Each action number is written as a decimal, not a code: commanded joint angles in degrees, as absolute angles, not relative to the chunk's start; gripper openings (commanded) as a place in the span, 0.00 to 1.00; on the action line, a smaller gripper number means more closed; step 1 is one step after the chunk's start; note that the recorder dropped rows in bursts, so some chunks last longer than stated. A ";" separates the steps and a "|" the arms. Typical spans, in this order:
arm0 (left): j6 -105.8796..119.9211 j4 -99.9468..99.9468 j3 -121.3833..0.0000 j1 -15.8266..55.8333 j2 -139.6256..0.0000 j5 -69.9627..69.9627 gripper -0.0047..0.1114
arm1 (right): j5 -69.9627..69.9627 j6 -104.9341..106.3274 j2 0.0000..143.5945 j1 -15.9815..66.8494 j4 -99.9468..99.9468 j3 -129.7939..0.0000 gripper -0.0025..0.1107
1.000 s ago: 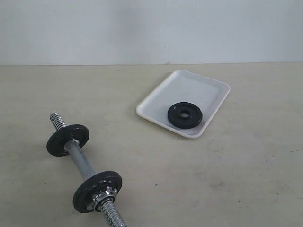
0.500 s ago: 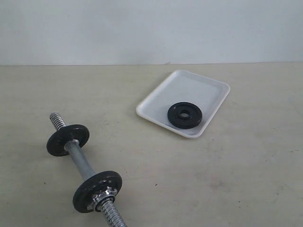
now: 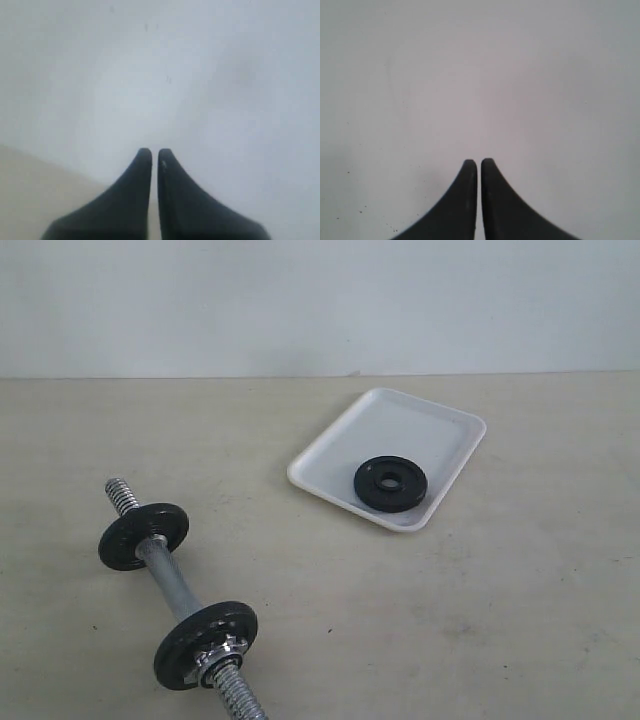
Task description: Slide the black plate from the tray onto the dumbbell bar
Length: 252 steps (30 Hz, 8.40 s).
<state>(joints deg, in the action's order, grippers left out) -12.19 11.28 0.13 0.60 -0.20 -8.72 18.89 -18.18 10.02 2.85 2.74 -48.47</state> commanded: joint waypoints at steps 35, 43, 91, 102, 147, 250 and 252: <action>-87.31 -99.95 -59.30 0.49 -78.30 -7.04 0.08 | 58.27 21.22 74.03 3.07 23.33 -83.07 0.03; -73.51 -81.32 -50.47 0.49 -79.38 24.60 0.08 | 56.09 23.04 72.66 3.07 28.58 -83.07 0.03; -22.13 -6.92 -48.55 0.49 -65.53 52.44 0.08 | 42.24 25.95 72.66 6.84 27.94 -68.64 0.03; -6.35 30.32 -39.64 0.49 -68.39 33.72 0.08 | 45.55 26.42 72.66 6.84 27.80 -68.64 0.03; 26.57 52.67 -33.39 0.49 -68.39 46.22 0.61 | 45.90 26.02 72.66 6.84 27.91 -68.64 0.03; 67.82 99.95 -41.47 9.34 -115.82 30.82 0.34 | 45.98 27.78 72.66 6.84 30.85 -68.64 0.03; 67.98 99.95 -42.31 9.34 -117.22 30.57 0.23 | 46.23 27.78 72.66 6.84 30.85 -68.64 0.03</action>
